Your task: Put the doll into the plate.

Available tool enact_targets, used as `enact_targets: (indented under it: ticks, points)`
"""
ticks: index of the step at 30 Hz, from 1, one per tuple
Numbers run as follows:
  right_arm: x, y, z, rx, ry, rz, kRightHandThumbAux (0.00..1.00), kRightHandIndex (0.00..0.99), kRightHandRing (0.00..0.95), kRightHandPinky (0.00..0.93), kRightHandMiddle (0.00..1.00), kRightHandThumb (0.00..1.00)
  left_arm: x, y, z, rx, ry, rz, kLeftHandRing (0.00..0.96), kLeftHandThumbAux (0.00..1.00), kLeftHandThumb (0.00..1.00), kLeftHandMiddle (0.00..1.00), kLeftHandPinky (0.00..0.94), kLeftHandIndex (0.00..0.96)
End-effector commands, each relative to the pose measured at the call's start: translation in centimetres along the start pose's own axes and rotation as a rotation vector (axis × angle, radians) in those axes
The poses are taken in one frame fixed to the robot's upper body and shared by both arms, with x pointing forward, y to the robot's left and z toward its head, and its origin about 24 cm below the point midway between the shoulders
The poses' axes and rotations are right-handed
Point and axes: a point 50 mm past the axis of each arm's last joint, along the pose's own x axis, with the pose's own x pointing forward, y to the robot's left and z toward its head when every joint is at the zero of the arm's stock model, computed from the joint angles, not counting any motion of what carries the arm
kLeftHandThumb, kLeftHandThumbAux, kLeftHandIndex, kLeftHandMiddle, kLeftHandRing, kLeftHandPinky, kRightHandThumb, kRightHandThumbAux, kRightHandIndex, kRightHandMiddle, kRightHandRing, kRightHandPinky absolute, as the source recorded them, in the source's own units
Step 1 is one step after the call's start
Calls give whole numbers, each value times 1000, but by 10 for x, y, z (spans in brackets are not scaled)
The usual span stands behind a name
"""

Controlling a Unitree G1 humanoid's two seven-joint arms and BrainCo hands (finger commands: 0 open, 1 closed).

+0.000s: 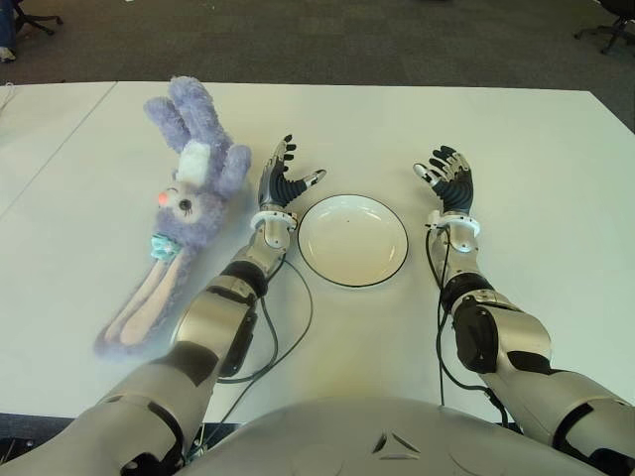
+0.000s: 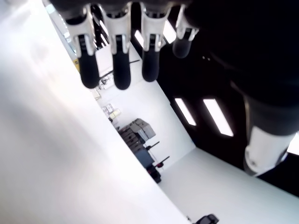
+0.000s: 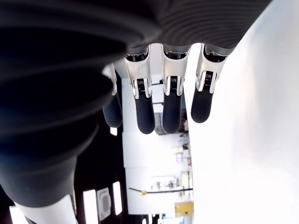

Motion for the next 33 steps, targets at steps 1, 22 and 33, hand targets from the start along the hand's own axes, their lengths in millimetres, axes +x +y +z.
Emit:
enact_targets:
  ticks: [1,22,33]
  points:
    - [-92,-13,-107,-11,556,-58,808,202,219,205,238,37,-1,16,-27,293,61,-72,185,604,0,147,231,58]
    - [-92,-13,-107,-1,563,-58,826,197,217,207,241,44,33,43,8,384,-83,32,123,570,0,110,129,19]
    - [-91,-13,-107,-9,555,-50,821,200,216,200,241,33,46,59,38,515,-283,130,73,575,22,74,14,0]
